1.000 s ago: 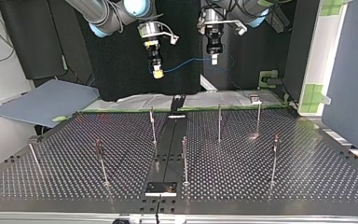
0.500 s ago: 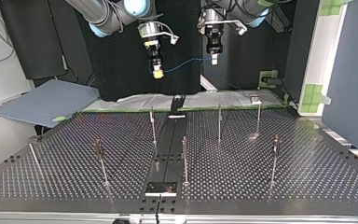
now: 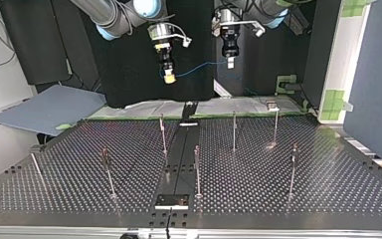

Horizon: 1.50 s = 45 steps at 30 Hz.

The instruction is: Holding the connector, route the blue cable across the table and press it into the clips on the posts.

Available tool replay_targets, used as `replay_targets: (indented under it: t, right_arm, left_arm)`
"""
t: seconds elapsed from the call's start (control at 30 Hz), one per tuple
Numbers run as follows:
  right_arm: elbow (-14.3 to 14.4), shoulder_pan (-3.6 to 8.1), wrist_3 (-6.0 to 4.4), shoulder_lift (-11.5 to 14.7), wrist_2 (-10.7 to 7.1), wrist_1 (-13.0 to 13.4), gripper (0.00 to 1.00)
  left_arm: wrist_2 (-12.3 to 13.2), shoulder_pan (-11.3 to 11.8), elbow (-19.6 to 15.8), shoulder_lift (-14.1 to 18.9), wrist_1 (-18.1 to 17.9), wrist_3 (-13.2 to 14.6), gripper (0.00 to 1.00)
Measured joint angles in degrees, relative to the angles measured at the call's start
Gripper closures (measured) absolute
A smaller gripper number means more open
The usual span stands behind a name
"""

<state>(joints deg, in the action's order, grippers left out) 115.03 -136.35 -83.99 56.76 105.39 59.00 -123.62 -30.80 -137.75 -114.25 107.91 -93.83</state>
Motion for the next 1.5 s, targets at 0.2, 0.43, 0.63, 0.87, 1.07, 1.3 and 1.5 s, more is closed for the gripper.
replay_targets:
  t: [0.2, 0.43, 0.63, 0.87, 1.07, 1.3, 1.5]
  right_arm:
    - [-2.72, -1.92, 0.44, -2.72, 0.56, -2.71, 1.0]
    - [-4.68, -2.2, 0.48, -6.17, 0.61, -6.18, 1.0]
    - [-4.83, -2.21, 0.48, -8.73, 0.62, -9.28, 1.0]
    - [-5.51, -2.37, 0.35, -8.49, 0.66, -12.72, 1.0]
    - [-7.82, -3.02, -0.69, -6.07, 0.1, -15.39, 1.0]
    - [-10.77, -3.62, -3.23, -2.67, -2.94, -18.8, 1.0]
    - [-13.73, -3.9, -5.12, 0.31, -5.91, -21.78, 1.0]
  left_arm:
    - [-0.08, 0.17, -0.37, -0.02, -0.21, -0.28, 1.0]
    - [-0.09, 0.19, -0.38, -0.04, -0.23, -0.3, 1.0]
    - [-0.09, 0.19, -0.39, -0.04, -0.23, -0.3, 1.0]
    - [0.01, -0.24, -0.53, 0.89, 0.48, -0.2, 1.0]
    - [-0.51, 0.04, -0.46, 3.6, 3.04, 0.04, 1.0]
    - [-3.33, 1.35, 0.61, 7.08, 6.51, 2.14, 1.0]
    - [-6.2, 2.75, 1.78, 9.98, 9.44, 4.43, 1.0]
